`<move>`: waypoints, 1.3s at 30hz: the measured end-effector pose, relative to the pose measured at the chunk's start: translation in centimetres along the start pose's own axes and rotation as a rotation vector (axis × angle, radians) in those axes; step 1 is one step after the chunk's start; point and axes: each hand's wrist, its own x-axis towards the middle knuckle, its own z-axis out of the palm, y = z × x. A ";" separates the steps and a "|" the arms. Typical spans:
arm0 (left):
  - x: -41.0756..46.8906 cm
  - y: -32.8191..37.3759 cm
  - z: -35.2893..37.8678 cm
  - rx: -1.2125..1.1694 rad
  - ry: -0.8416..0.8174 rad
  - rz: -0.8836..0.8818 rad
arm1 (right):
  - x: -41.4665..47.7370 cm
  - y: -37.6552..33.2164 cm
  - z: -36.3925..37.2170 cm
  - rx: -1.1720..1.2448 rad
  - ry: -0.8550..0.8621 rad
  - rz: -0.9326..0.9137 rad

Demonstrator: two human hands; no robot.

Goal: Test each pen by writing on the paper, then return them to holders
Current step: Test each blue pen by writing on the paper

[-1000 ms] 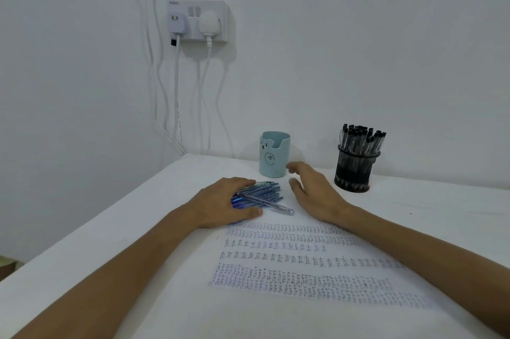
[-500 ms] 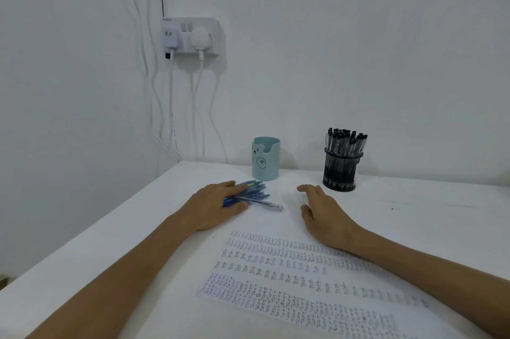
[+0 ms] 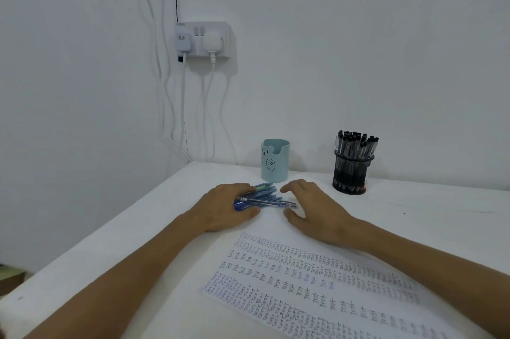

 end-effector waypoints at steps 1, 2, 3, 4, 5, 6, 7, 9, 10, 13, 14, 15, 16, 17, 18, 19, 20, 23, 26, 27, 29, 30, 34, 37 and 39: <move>-0.2 -0.2 -0.1 -0.008 -0.009 0.011 | 0.4 -0.1 0.1 -0.017 0.001 -0.030; -0.4 -0.5 -0.1 -0.026 -0.014 0.028 | 0.9 -0.2 0.2 -0.037 0.003 -0.053; -0.7 -0.6 -0.2 -0.053 -0.014 0.043 | 1.3 -0.3 0.3 -0.060 0.008 -0.076; -0.9 -0.7 -0.2 -0.081 -0.010 0.055 | 1.7 -0.3 0.3 -0.083 0.011 -0.104; -0.9 -0.9 -0.2 -0.102 -0.006 0.060 | 2.0 -0.3 0.4 -0.103 0.013 -0.132; -0.9 -1.1 -0.1 -0.119 0.001 0.063 | 2.3 -0.2 0.6 -0.117 0.014 -0.161; -0.8 -1.4 -0.1 -0.127 0.007 0.062 | 2.4 0.0 0.7 -0.125 0.022 -0.191; -0.6 -1.8 0.0 -0.135 0.005 0.059 | 2.4 0.3 1.1 -0.127 0.084 -0.229; -0.5 -1.9 0.0 -0.143 -0.001 0.063 | 2.2 0.4 1.3 -0.120 0.135 -0.227; -0.4 -2.0 0.2 -0.177 -0.010 0.090 | 1.7 0.2 1.4 -0.082 0.272 -0.170; -0.4 -2.0 0.0 -0.191 -0.001 0.094 | 1.8 0.2 1.0 -0.066 0.295 -0.137; -0.4 -1.9 0.1 -0.209 0.002 0.092 | 1.8 0.1 0.6 -0.050 0.294 -0.100; -0.5 -1.8 0.1 -0.223 0.012 0.098 | 1.8 0.0 0.3 -0.016 0.284 -0.067; -0.6 -1.7 0.0 -0.211 0.031 0.117 | 2.0 -0.2 -0.1 0.052 0.283 -0.041; -0.7 -1.6 -0.1 -0.183 0.050 0.149 | 2.1 -0.5 -0.4 0.166 0.284 -0.012; -0.9 -1.3 -0.2 -0.157 0.072 0.190 | 2.2 -0.8 -0.7 0.305 0.290 0.023; -0.9 -1.1 -0.2 -0.137 0.094 0.232 | 2.4 -1.2 -0.9 0.445 0.291 0.071; -0.7 -0.6 0.1 -0.113 0.164 0.322 | 2.9 -2.8 -0.7 0.794 0.212 0.242; -0.5 0.1 0.3 -0.072 0.181 0.409 | 2.7 -4.5 0.1 1.013 0.094 0.281; -0.6 0.3 0.3 -0.047 0.182 0.432 | 2.5 -4.9 0.3 1.058 0.077 0.274; -0.9 0.3 0.0 0.053 0.205 0.469 | 2.1 -5.6 0.5 1.140 0.068 0.262; -1.1 0.2 -0.3 0.144 0.228 0.497 | 2.0 -5.9 0.6 1.184 0.064 0.267; -2.2 0.7 -1.4 0.450 0.204 0.565 | 1.6 -6.8 0.7 1.359 0.046 0.363; -3.0 1.5 -1.9 0.281 0.081 0.497 | 1.2 -7.7 0.9 1.405 0.047 0.357; -3.2 1.5 -2.1 0.074 0.001 0.448 | 1.3 -7.7 0.7 1.412 0.077 0.350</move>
